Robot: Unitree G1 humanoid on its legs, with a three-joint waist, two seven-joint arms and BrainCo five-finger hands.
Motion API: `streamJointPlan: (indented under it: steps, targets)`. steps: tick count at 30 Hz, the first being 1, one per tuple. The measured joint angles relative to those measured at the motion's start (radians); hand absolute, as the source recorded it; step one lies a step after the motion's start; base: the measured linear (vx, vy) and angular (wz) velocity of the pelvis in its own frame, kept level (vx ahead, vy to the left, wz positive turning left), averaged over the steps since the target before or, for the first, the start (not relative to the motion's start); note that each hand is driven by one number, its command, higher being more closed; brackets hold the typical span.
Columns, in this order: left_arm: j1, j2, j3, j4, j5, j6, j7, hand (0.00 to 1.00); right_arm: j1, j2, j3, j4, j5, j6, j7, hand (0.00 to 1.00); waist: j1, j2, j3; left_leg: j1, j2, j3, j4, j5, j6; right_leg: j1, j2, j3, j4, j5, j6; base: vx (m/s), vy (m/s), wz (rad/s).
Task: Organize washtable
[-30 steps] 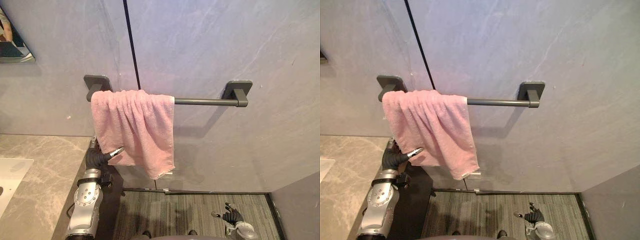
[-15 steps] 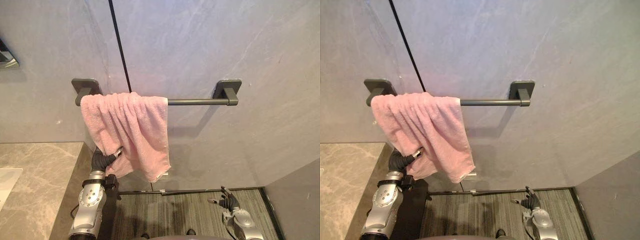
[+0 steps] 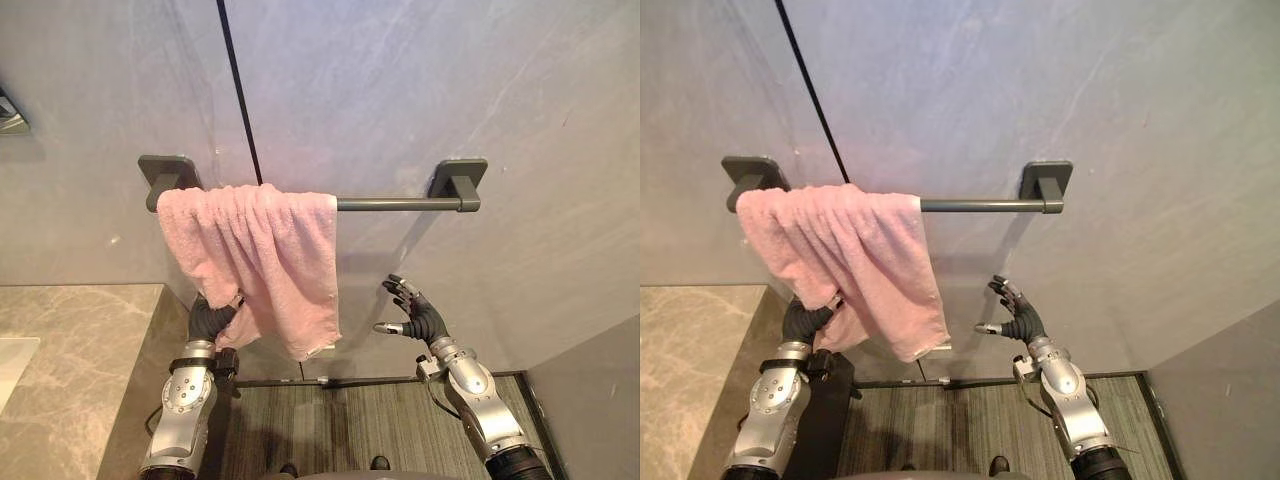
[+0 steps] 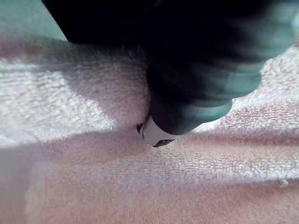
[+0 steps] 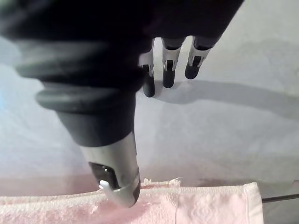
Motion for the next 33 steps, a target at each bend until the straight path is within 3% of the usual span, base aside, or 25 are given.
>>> streamJointPlan:
  steps: [5, 15, 16, 33]
  targets:
    - [0.004, -0.010, -0.002, -0.049, 0.003, -0.007, 0.001, 1.00, -0.080, -0.023, 0.051, -0.118, 0.057, -0.007, 0.001, 0.00, 0.002, 0.000, 0.000, 0.000, 0.000, -0.001, 0.003, 0.000, 0.000, 0.000, 0.000, -0.001, 0.004, 0.000, 0.000, -0.04, -0.010, 0.01]
    - [0.003, -0.025, -0.034, -0.070, 0.002, -0.011, 0.011, 1.00, -0.239, 0.026, 0.208, -0.109, 0.097, -0.015, 0.021, 0.00, 0.014, 0.000, 0.000, -0.016, -0.001, -0.031, 0.007, 0.001, 0.000, 0.001, -0.001, -0.020, 0.005, -0.004, 0.003, -0.02, -0.008, 0.09]
    - [0.002, -0.025, -0.044, -0.070, 0.001, -0.011, 0.014, 1.00, -0.254, 0.037, 0.218, -0.097, 0.097, -0.015, 0.021, 1.00, 0.023, 0.000, 0.000, -0.018, -0.001, -0.034, 0.008, 0.001, 0.000, 0.001, -0.001, -0.020, 0.005, -0.004, 0.003, -0.02, -0.007, 0.06]
    - [0.002, -0.024, -0.060, -0.061, -0.018, -0.011, 0.016, 1.00, -0.345, 0.090, 0.268, 0.016, 0.133, -0.014, 0.000, 1.00, 0.051, -0.015, -0.009, -0.028, 0.000, -0.054, 0.016, 0.002, -0.001, 0.002, 0.000, -0.028, 0.012, -0.015, 0.002, -0.03, -0.008, 0.03]
